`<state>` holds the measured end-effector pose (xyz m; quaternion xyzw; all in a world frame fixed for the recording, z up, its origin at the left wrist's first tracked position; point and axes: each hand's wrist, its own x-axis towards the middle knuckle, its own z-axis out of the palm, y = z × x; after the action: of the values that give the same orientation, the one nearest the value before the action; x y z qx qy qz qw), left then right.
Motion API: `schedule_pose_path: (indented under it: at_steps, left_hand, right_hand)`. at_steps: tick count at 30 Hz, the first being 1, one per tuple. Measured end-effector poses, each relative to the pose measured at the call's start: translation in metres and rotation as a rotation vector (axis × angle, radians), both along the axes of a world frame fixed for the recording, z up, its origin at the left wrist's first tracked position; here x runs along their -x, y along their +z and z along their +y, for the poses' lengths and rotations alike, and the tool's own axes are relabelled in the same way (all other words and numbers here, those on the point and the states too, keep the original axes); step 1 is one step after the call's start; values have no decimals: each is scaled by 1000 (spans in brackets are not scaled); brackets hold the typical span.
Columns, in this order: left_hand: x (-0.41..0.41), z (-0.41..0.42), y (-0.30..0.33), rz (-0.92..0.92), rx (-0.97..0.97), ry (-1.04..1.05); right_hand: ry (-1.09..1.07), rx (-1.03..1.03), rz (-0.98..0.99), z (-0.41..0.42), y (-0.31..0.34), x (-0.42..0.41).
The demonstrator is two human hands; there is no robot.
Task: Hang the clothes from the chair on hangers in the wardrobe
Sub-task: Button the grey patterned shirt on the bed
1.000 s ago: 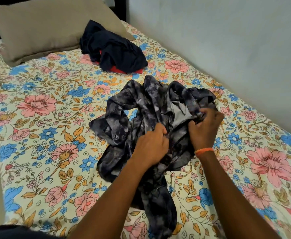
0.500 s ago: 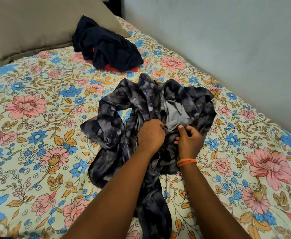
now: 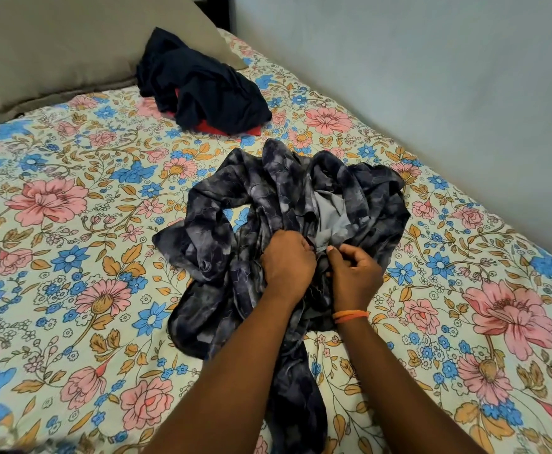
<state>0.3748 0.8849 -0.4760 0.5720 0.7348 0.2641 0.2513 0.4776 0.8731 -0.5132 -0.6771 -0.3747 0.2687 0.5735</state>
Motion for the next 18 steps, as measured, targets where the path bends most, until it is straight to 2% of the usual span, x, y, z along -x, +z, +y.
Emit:
schedule_pose_path:
  at_steps: [4,9,14,18]
  left_hand:
    - [3,3,-5,-46,17,3]
    - [5,0,-5,-252,44,54]
    - [2,-6,-9,-275,-18,79]
    - [5,-8,-10,-393,-39,79]
  right_hand:
    - [-26,14,87,-3,-1,-1]
    - [68,-68,35,-3,-4,4]
    - [199,-224,-300,-10,-6,16]
    - [176,-194,-376,-7,-9,16]
